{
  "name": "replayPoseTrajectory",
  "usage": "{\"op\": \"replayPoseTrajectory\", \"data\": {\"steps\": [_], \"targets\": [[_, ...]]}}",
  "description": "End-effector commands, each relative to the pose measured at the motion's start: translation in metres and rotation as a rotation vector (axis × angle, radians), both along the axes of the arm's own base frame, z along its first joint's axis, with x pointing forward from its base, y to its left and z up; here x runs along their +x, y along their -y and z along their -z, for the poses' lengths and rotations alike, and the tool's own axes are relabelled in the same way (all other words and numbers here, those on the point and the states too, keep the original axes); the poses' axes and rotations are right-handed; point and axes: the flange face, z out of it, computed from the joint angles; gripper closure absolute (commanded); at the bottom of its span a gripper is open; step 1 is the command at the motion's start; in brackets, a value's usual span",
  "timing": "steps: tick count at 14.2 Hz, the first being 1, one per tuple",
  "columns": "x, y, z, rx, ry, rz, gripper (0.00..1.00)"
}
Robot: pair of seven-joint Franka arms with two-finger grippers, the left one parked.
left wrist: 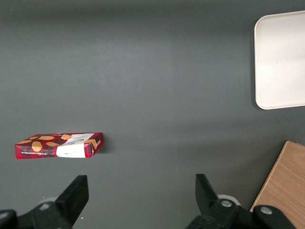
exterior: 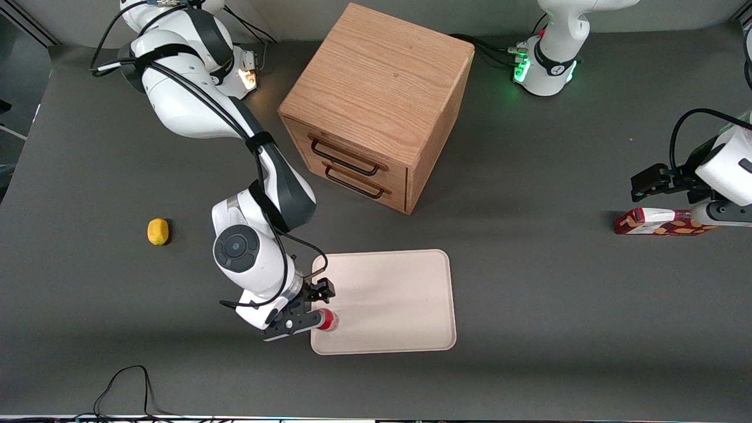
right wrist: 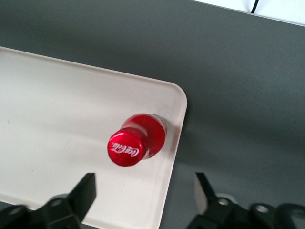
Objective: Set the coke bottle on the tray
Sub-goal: 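Lower the bottle onto the tray and open the right gripper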
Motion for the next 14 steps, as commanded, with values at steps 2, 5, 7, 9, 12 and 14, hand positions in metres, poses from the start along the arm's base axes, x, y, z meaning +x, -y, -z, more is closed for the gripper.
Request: {"op": "replayPoseTrajectory", "data": {"steps": [2, 5, 7, 9, 12, 14], "targets": [[0.002, -0.002, -0.005, 0.003, 0.022, 0.033, 0.0], [0.001, -0.001, -0.018, 0.011, 0.018, 0.054, 0.0], [-0.003, 0.005, -0.04, 0.003, 0.002, 0.057, 0.0], [-0.011, 0.013, -0.065, -0.023, -0.042, 0.059, 0.0], [-0.033, 0.042, -0.115, -0.071, -0.122, 0.087, 0.0], [-0.049, 0.077, -0.146, -0.084, -0.146, 0.119, 0.0]]}}
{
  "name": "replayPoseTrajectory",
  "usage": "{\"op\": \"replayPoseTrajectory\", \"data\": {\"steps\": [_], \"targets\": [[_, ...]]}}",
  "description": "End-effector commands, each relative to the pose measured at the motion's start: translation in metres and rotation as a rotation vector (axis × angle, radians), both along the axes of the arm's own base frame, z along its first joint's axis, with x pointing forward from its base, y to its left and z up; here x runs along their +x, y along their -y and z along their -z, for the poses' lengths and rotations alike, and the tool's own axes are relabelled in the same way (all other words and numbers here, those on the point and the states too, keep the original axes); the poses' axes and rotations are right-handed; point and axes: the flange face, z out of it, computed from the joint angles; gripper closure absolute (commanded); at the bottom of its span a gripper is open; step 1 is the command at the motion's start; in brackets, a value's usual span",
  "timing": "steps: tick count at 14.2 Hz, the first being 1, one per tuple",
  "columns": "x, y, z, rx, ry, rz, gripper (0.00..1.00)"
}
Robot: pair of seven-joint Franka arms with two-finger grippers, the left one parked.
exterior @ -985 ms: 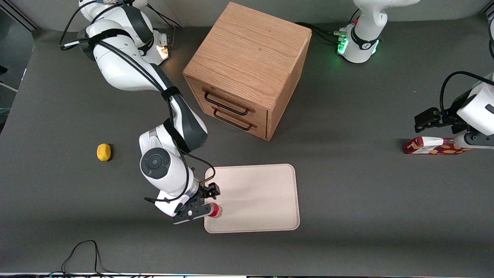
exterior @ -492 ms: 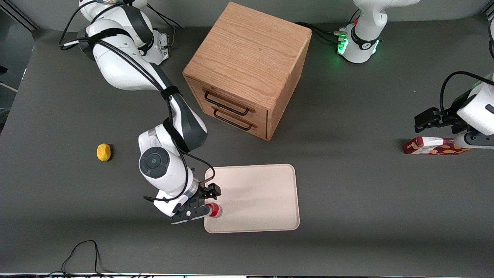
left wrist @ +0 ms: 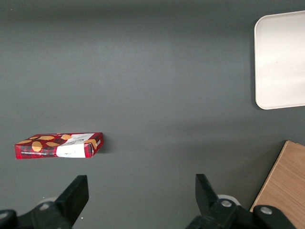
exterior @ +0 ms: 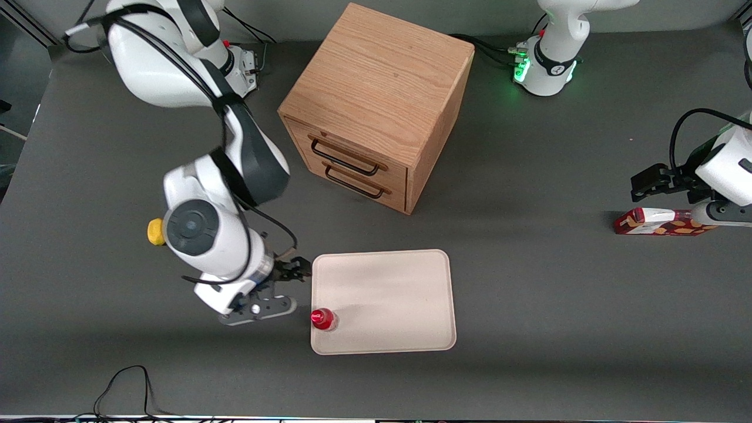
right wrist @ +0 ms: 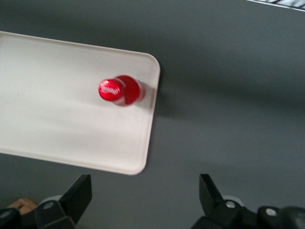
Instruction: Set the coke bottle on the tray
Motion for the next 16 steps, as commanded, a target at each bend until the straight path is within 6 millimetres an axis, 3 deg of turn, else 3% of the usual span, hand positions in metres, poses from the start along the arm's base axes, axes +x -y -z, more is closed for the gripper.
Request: {"op": "replayPoseTrajectory", "data": {"steps": [1, 5, 9, 13, 16], "targets": [[-0.03, 0.059, -0.046, -0.02, -0.033, 0.068, 0.0], [-0.064, 0.178, -0.099, 0.06, -0.074, 0.143, 0.0], [-0.082, 0.262, -0.129, 0.042, -0.095, 0.205, 0.0], [-0.096, 0.279, -0.149, 0.04, -0.093, 0.197, 0.0], [-0.123, 0.281, -0.154, 0.031, -0.098, 0.197, 0.0]]}}
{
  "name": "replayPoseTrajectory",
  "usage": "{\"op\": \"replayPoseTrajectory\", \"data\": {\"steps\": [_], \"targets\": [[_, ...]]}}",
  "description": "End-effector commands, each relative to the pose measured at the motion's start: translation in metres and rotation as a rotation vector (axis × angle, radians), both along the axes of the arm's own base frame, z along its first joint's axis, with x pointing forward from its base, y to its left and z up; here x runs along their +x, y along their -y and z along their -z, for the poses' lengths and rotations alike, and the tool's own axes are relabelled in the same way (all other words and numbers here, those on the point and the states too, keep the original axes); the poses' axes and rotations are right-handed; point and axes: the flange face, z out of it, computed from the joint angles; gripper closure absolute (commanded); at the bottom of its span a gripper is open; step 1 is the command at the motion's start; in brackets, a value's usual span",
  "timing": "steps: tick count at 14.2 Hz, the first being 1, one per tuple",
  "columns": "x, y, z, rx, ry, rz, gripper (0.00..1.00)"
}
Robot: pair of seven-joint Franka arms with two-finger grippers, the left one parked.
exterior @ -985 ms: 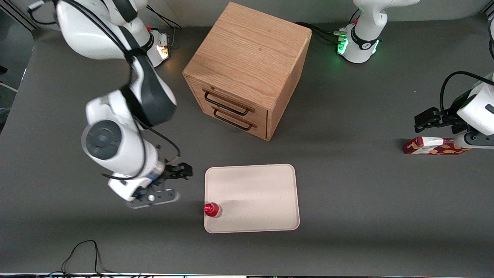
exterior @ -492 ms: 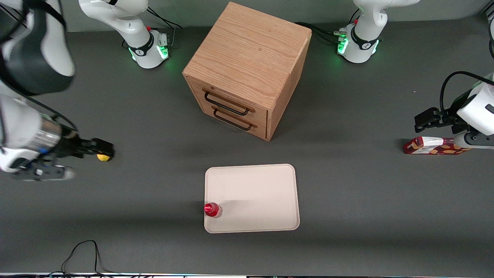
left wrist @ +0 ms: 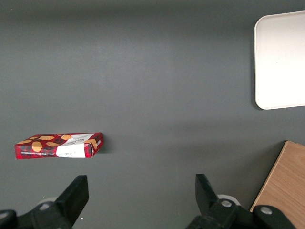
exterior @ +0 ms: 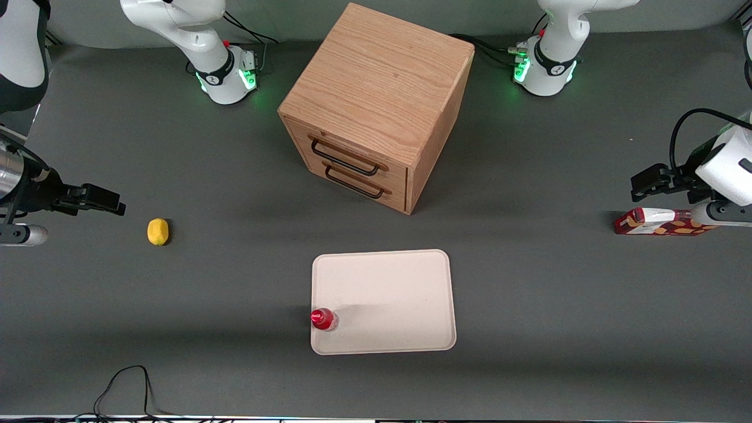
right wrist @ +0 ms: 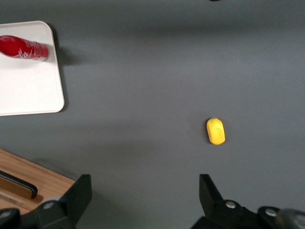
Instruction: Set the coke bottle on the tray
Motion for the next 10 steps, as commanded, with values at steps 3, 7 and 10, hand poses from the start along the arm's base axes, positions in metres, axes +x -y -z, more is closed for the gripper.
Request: {"op": "replayPoseTrajectory", "data": {"steps": [3, 7, 10], "targets": [[-0.04, 0.011, -0.009, -0.006, 0.01, -0.002, 0.0], [-0.038, 0.018, -0.018, 0.005, 0.022, 0.016, 0.0], [-0.038, 0.014, -0.024, 0.012, 0.036, 0.015, 0.0]]}}
